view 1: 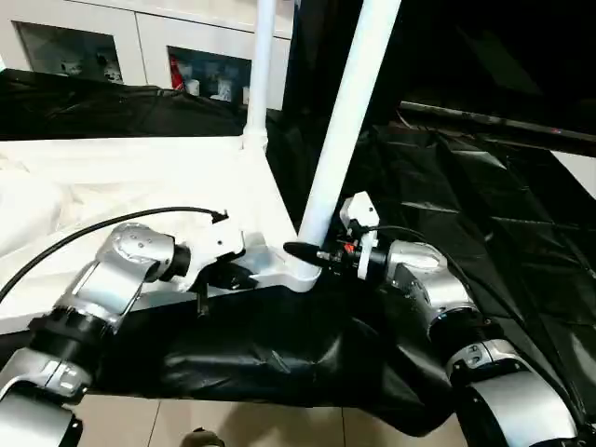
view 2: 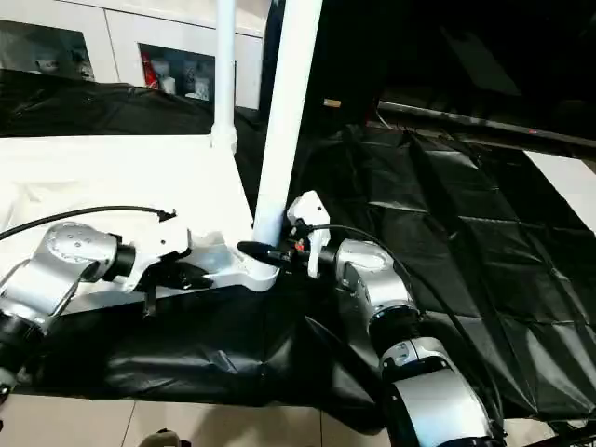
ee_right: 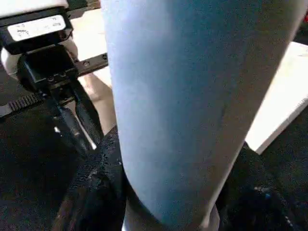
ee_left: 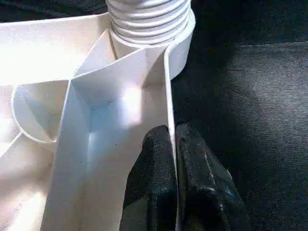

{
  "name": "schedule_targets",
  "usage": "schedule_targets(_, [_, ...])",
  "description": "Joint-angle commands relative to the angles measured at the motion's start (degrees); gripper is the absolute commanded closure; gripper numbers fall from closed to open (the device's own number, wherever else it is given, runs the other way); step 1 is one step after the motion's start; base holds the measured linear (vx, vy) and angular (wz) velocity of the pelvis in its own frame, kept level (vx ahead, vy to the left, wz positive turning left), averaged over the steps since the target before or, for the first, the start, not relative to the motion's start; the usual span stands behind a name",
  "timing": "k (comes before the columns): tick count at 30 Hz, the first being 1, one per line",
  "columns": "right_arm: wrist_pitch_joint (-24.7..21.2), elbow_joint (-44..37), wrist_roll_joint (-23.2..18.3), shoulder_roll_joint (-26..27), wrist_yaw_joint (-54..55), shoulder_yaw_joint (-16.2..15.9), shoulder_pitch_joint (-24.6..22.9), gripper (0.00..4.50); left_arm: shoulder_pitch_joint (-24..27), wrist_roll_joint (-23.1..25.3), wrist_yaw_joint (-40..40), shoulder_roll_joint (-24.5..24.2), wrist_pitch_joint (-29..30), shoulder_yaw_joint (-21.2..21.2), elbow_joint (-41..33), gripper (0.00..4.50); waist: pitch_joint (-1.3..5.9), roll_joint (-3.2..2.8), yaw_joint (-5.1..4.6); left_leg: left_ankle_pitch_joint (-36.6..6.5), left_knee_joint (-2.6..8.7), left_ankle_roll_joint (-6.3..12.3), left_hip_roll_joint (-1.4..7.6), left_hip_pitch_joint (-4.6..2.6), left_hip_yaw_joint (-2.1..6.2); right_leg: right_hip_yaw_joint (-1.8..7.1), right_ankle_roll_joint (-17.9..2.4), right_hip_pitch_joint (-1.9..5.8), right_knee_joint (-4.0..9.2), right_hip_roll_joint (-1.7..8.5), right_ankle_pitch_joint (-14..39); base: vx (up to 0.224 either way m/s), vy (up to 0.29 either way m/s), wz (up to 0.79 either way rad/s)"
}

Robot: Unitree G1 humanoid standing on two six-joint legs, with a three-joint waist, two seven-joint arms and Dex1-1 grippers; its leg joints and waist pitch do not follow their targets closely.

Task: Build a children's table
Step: Insert table leg to table base

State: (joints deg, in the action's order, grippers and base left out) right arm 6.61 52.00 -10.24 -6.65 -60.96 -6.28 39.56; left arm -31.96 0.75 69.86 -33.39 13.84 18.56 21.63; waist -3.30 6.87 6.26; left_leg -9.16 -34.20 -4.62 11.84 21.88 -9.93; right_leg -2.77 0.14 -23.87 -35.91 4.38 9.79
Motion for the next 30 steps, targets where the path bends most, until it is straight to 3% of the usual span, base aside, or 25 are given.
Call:
schedule_targets(1, [-2.08,4.59,4.49,-0.66,-0.42,-3.21,-2.2,2.59,-0.26,-2.79,3.83,1.43,-1.47,1.19,-3.98,4.5,2.42,-1.6,-0.44,-27.23,5.56,-3.34,1.66,-1.68,0.92,2.19,-8.67,0.88,5.39,3.77,27.34,0.0,0.0,0.0])
schedule_targets(5, [-1.97,4.65,4.25,-0.57,0.29,-2.78,-2.29,2.59,-0.37,-2.3,2.43,2.04,-1.13,1.0,-3.46,4.5,2.2,-1.65,-0.48,-27.5,5.72,-3.16,1.63,-1.7,0.91,2.23,-8.6,0.79,5.53,3.72,27.6,0.0,0.0,0.0])
schedule_targets(7, [-1.11,6.42,4.1,0.17,5.93,-1.08,-1.74,2.59,-1.73,-0.26,-1.43,3.38,-0.01,0.82,-1.27,4.5,2.03,-1.57,-0.49,-28.15,5.73,-3.23,1.67,-1.82,0.91,2.26,-8.26,0.58,5.77,3.79,29.02,0.0,0.0,0.0])
schedule_targets(10, [-0.52,8.97,3.54,1.62,14.68,1.7,-0.8,2.59,-3.86,0.88,-5.36,5.53,3.15,0.21,1.03,4.5,1.69,-1.36,-0.72,-31.17,5.59,-3.74,1.5,-2.22,1.27,1.99,-6.15,0.05,6.69,4.11,36.98,0.0,0.0,0.0])
schedule_targets(12, [-0.82,10.16,3.12,2.65,19.23,2.96,-0.28,2.59,-5.32,1.41,-7.43,6.87,5.12,-0.03,2.41,4.5,1.57,-1.42,-0.98,-32.26,5.55,-4.19,1.44,-2.34,1.42,1.8,-5.35,-0.21,6.96,4.16,39.59,0.0,0.0,0.0])
schedule_targets(14, [-1.01,11.57,2.98,3.88,25.14,4.07,0.41,2.59,-7.12,2.28,-9.94,8.49,6.76,-0.07,4.57,4.5,1.53,-1.51,-1.65,-35.18,5.49,-4.52,1.35,-2.85,2.0,0.54,-4.23,-0.11,7.94,4.23,42.27,-0.069,0.014,-0.02])
schedule_targets(15, [-1.5,13.1,2.44,5.6,31.38,5.37,1.32,2.59,-9.23,3.27,-13.57,10.58,8.2,-0.35,7.68,4.5,1.6,-1.5,-1.89,-35.45,5.69,-4.6,1.35,-2.57,2.22,0.16,-4.11,0.36,7.93,4.24,41.63,-0.064,0.031,-0.05])
schedule_targets(16, [-1.7,14.24,2.37,6.8,36.28,6.05,2.05,2.59,-11.31,4.25,-17.67,12.77,9.79,-0.76,10.99,4.5,1.48,-1.98,-2.29,-37.55,6.22,-5.23,1.54,-2.59,2.59,-0.67,-4.32,0.7,8.12,4.23,39.63,0.0,0.0,0.0])
schedule_targets(17, [-1.7,14.41,2.37,6.94,36.89,6.11,2.15,2.59,-11.58,4.4,-18.25,13.07,10.03,-0.83,11.44,4.5,1.37,-2.02,-2.42,-38.6,6.42,-5.19,1.53,-2.77,2.56,-0.96,-4.26,0.69,8.42,3.98,39.17,0.0,0.0,0.0])
schedule_targets(18, [-1.87,15.28,2.29,7.8,40.35,6.5,2.73,2.59,-13.01,5.06,-21.71,14.81,11.37,-1.34,13.89,4.5,1.22,-2.52,-2.44,-41.53,6.72,-5.35,1.7,-3.29,2.64,-1.77,-4.51,0.86,8.69,3.74,37.21,-0.053,0.044,-0.04])
schedule_targets(19, [-2.24,16.59,2.17,9.12,45.31,7.26,3.64,2.59,-14.81,5.79,-26.61,17.22,13.26,-2.2,17.16,4.5,1.09,-2.4,-2.77,-42.53,7.02,-5.07,1.82,-3.22,2.47,-2.2,-4.65,0.92,8.72,3.5,36.16,-0.055,0.041,0.03])
schedule_targets(20, [-3.07,17.63,1.64,10.3,49.09,8.23,4.38,2.59,-15.89,6.46,-29.83,18.91,13.94,-2.36,19.43,4.5,0.8,-2.88,-2.25,-45.81,8.84,-4.9,2.55,-2.52,2.02,-2.99,-5.03,2.15,7.07,2.87,32.65,-0.055,0.041,0.03])
schedule_targets(21, [-3.64,18.32,1.29,11.1,51.58,8.93,4.88,2.59,-16.58,6.91,-31.88,20.01,14.31,-2.41,20.92,4.5,0.77,-2.89,-1.91,-46.48,10.06,-4.93,3.0,-1.34,1.72,-2.6,-5.39,3.26,4.65,2.54,30.18,0.0,0.0,0.0])
schedule_targets(22, [-3.97,18.84,1.15,11.8,53.54,9.46,5.32,2.59,-17.09,7.21,-33.39,20.85,14.65,-2.51,21.95,4.5,0.6,-3.14,-1.19,-47.85,11.67,-5.01,3.3,-0.27,0.85,-2.55,-5.83,4.03,2.44,1.85,28.03,-0.087,-0.012,0.12])
schedule_targets(23, [-4.13,19.14,1.09,12.24,54.73,9.77,5.59,2.59,-17.41,7.37,-34.32,21.38,14.9,-2.61,22.58,4.5,0.65,-2.72,1.13,-48.45,14.55,-4.03,3.73,2.04,-1.85,-1.71,-5.46,5.47,-4.24,0.41,21.53,-0.087,-0.012,0.12])
schedule_targets(24, [-4.13,19.48,1.13,12.82,56.01,10.09,5.99,2.59,-17.78,7.49,-35.19,22.2,15.11,-2.65,23.12,4.5,0.69,-1.83,2.46,-45.43,14.54,-3.34,3.33,1.7,-3.21,-0.14,-4.92,5.02,-5.17,0.45,22.39,-0.031,-0.082,0.27])
schedule_targets(25, [-4.23,19.84,1.04,13.49,57.21,10.51,6.45,2.59,-18.24,7.52,-35.99,23.12,15.36,-2.72,23.66,4.5,0.8,2.23,1.09,-30.7,1.42,-2.64,-0.11,-6.88,-2.34,2.43,-1.04,-4.49,8.95,5.97,49.5,0.015,-0.111,0.17])
schedule_targets(26, [-4.29,19.92,0.97,13.64,57.39,10.62,6.56,2.59,-18.34,7.49,-36.11,23.33,15.44,-2.75,23.72,4.5,-0.53,0.95,0.81,-15.48,-4.14,0.2,0.11,-6.0,0.51,5.46,-1.1,-3.82,14.16,11.75,68.19,0.015,-0.111,0.17])
schedule_targets(27, [-4.35,20.17,0.95,13.98,57.96,10.93,6.83,2.59,-18.74,7.44,-36.48,23.79,15.53,-2.86,24.27,4.5,0.67,0.44,1.31,-9.03,0.8,-0.72,0.49,0.32,2.81,3.55,-1.68,4.54,8.5,10.47,57.55,0.044,-0.012,-0.36])
schedule_targets(28, [-4.54,20.39,1.04,14.19,58.09,10.99,7.1,2.59,-19.04,7.37,-36.5,24.06,15.69,-2.89,24.6,4.5,1.36,-1.29,0.75,-14.68,4.95,-3.71,1.72,-1.45,2.63,0.42,-3.52,3.07,6.42,5.58,36.22,0.051,0.072,-0.39])
schedule_targets(29, [-5.25,20.96,1.04,14.55,58.74,11.4,7.6,2.59,-19.64,7.57,-36.75,24.31,15.56,-2.7,25.76,4.5,1.53,-1.77,0.12,-19.3,5.62,-4.28,2.0,-2.05,2.91,-0.19,-4.52,2.51,4.78,3.86,27.46,0.051,0.072,-0.39])
schedule_targets(30, [-5.44,21.07,1.07,14.59,58.8,11.45,7.7,2.59,-19.72,7.62,-36.72,24.33,15.55,-2.63,25.96,4.5,1.39,-2.69,0.02,-27.92,6.29,-5.18,1.97,-3.55,2.37,-0.2,-7.27,1.54,4.67,3.19,17.69,-0.023,0.054,0.02])
